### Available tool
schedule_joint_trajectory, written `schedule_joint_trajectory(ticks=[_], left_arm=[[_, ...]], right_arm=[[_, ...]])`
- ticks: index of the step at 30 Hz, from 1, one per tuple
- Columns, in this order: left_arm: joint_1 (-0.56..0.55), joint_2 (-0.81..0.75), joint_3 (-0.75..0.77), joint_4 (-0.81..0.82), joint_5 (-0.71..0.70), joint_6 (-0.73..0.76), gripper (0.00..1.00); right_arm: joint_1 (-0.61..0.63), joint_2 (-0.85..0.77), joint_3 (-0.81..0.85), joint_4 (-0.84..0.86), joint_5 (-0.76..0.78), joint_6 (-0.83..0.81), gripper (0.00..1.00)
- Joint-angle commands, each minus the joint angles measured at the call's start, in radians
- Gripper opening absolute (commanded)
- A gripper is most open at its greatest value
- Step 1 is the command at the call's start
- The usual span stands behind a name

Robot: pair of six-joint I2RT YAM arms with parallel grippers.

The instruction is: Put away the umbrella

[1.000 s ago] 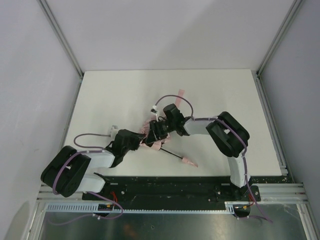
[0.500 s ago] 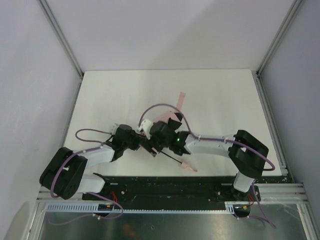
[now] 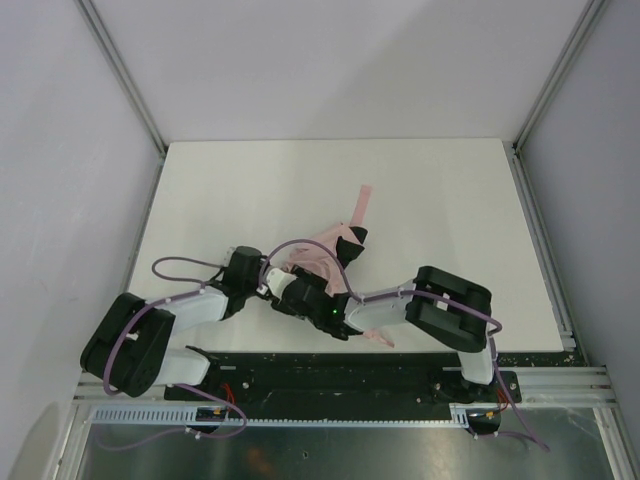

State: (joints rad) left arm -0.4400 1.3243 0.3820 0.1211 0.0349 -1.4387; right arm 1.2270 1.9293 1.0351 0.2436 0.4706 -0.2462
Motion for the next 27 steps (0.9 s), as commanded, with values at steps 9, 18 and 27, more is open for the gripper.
schedule_joint_trajectory(ticks=[9,18,27], left_arm=[[-0.003,-0.029,-0.011,-0.206,0.025,0.096,0.02],[0.009,-0.124,0.076,-0.204,-0.02,0.203,0.7],[0.114,-0.381,0.008,-0.2,-0.028,0.255,0.99]], right_arm=[[-0.096,0.141,-0.008,-0.195,-0.108,0.162,0.1],[-0.151,0.16,-0.048,-0.2,-0.544,0.333,0.0],[-0.325,0.206,-0.076,-0.068,-1.019,0.476,0.0]])
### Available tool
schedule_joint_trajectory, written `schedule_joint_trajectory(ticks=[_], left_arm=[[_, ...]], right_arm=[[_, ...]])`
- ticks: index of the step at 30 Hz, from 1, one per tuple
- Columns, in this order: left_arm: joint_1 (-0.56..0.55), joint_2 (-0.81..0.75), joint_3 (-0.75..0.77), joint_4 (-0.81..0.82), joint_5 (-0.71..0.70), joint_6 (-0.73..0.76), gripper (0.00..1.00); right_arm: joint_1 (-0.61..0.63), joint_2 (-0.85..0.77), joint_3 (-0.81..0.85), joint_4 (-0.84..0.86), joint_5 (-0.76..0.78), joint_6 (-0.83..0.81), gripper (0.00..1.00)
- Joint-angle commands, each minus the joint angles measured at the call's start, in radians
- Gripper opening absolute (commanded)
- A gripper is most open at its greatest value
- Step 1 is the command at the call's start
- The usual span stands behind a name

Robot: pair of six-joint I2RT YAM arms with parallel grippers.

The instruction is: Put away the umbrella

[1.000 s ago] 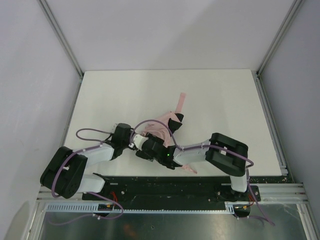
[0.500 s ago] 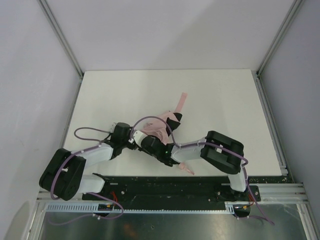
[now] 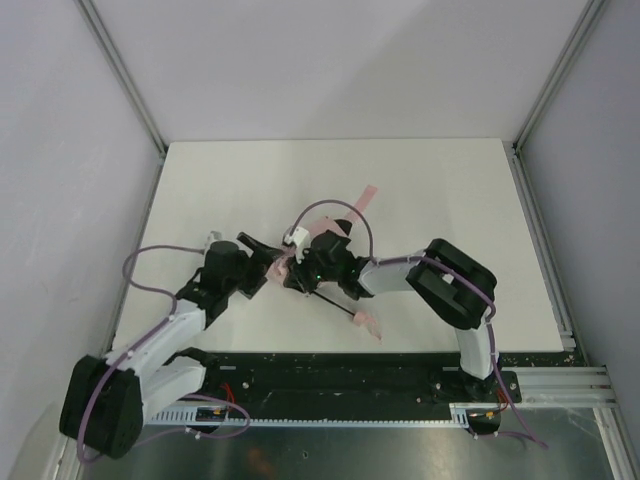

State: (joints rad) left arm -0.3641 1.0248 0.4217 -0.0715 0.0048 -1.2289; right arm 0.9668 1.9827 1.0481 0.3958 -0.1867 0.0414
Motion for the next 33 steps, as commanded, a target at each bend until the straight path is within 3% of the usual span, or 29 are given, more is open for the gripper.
schedule_joint_trajectory(ticks=[1,6,9,21,28,33], left_arm=[[0.043,-0.091,-0.042,0.002,0.013,0.037,0.99],[0.045,-0.073,-0.11,0.133,0.111,-0.02,0.99],[0.032,-0.043,-0.134,0.173,0.099,-0.064,0.98],[-0.038,0.217,-0.071,0.297,0.015,-0.085,0.98],[-0.057,0.304,-0.065,0.318,-0.148,-0.069,0.89],[-0.07,0.38,-0.052,0.338,-0.193,-0.054,0.76]], right_arm=[[-0.085,0.164,-0.089,-0.2,-0.413,0.212,0.0],[-0.172,0.22,-0.089,-0.11,-0.594,0.34,0.0],[-0.208,0.247,-0.087,-0.072,-0.658,0.392,0.0],[-0.229,0.275,-0.069,-0.056,-0.726,0.442,0.0],[-0.225,0.266,-0.02,-0.178,-0.783,0.356,0.0],[-0.229,0.261,0.017,-0.23,-0.823,0.33,0.0]])
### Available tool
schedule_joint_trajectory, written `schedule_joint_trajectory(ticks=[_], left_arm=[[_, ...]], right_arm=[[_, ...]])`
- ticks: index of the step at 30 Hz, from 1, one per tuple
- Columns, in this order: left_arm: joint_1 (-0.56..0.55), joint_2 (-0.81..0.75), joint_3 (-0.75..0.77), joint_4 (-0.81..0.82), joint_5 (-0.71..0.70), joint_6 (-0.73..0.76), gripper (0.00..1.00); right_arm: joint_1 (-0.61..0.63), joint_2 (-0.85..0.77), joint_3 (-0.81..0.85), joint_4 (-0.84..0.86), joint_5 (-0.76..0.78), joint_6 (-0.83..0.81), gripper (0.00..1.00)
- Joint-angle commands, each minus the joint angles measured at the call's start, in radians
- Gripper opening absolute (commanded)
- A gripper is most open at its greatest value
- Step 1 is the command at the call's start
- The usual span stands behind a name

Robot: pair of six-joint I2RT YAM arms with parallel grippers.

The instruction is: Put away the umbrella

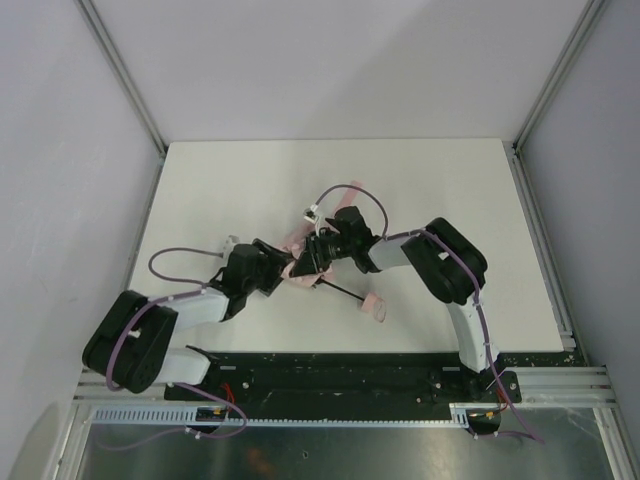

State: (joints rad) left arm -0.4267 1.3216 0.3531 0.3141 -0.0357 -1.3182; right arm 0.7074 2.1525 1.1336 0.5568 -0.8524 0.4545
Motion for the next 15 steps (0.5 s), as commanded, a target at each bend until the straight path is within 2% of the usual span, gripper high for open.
schedule_joint_trajectory(ticks=[1,8,10,13,15], left_arm=[[-0.009,0.096,0.017,-0.042,-0.15,0.036,0.72],[-0.021,0.119,0.002,-0.017,-0.162,0.049,0.33],[-0.021,0.112,-0.007,-0.017,-0.152,0.054,0.22],[-0.022,0.098,-0.026,-0.019,-0.134,0.056,0.04],[-0.022,0.086,-0.038,-0.022,-0.113,0.051,0.01]], right_arm=[[0.03,0.091,-0.06,-0.399,-0.162,-0.087,0.0],[0.027,0.078,-0.013,-0.444,-0.144,-0.076,0.0],[0.028,0.053,0.004,-0.478,-0.097,-0.082,0.04],[0.027,-0.006,0.04,-0.566,0.0,-0.108,0.19],[0.023,-0.063,0.07,-0.635,0.064,-0.127,0.34]])
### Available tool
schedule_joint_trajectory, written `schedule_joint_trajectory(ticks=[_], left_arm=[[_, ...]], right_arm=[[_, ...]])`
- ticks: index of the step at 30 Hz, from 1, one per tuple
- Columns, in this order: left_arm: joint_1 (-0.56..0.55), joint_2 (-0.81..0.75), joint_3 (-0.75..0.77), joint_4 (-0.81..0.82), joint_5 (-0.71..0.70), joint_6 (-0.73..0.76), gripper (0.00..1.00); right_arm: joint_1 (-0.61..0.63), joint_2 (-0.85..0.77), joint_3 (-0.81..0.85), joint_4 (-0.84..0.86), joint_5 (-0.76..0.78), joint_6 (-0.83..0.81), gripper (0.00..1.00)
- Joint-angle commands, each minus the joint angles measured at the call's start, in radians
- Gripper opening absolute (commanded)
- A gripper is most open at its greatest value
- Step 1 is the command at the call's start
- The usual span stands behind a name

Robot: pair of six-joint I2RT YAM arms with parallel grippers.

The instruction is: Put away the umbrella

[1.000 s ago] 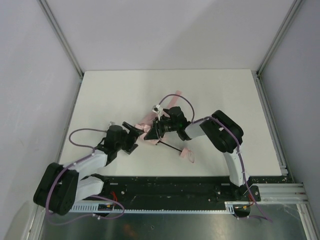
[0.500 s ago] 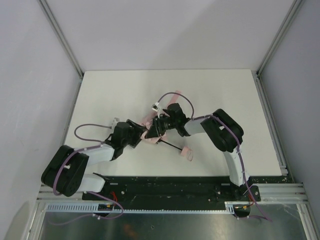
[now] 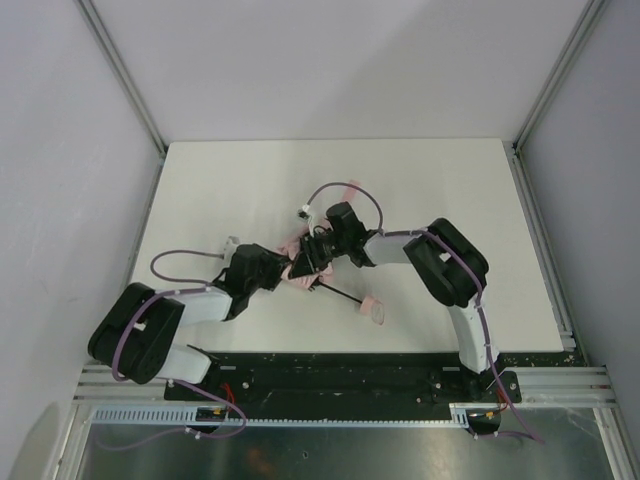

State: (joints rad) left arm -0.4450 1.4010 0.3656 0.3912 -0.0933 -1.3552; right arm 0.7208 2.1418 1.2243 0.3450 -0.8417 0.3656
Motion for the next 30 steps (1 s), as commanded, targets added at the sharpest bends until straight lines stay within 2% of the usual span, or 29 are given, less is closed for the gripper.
schedule_joint_trajectory(ticks=[1,3,5,9,13,16,18,25,30], left_arm=[[-0.004,0.001,-0.054,-0.104,-0.045,0.087,0.01],[-0.002,-0.009,-0.056,-0.127,-0.021,0.078,0.0],[-0.002,-0.024,-0.048,-0.181,-0.002,0.061,0.0],[0.0,-0.05,0.012,-0.353,0.034,0.044,0.0],[0.003,-0.071,0.034,-0.419,0.078,0.035,0.0],[0.011,-0.075,0.039,-0.443,0.099,0.03,0.0],[0.026,-0.071,0.039,-0.453,0.137,0.028,0.0],[0.046,-0.079,0.047,-0.49,0.193,0.018,0.0],[0.048,-0.095,0.051,-0.507,0.216,0.003,0.0]], right_arm=[[0.01,-0.08,-0.004,-0.461,0.092,-0.053,0.41],[0.012,-0.139,0.026,-0.532,0.161,-0.095,0.58],[0.015,-0.206,0.043,-0.59,0.241,-0.145,0.71],[0.048,-0.327,0.037,-0.66,0.455,-0.282,0.79],[0.185,-0.406,-0.009,-0.614,0.757,-0.429,0.81],[0.306,-0.43,-0.059,-0.504,0.99,-0.515,0.82],[0.36,-0.417,-0.077,-0.435,1.086,-0.556,0.82],[0.439,-0.288,-0.083,-0.269,1.191,-0.612,0.79],[0.44,-0.164,-0.082,-0.217,1.269,-0.602,0.68]])
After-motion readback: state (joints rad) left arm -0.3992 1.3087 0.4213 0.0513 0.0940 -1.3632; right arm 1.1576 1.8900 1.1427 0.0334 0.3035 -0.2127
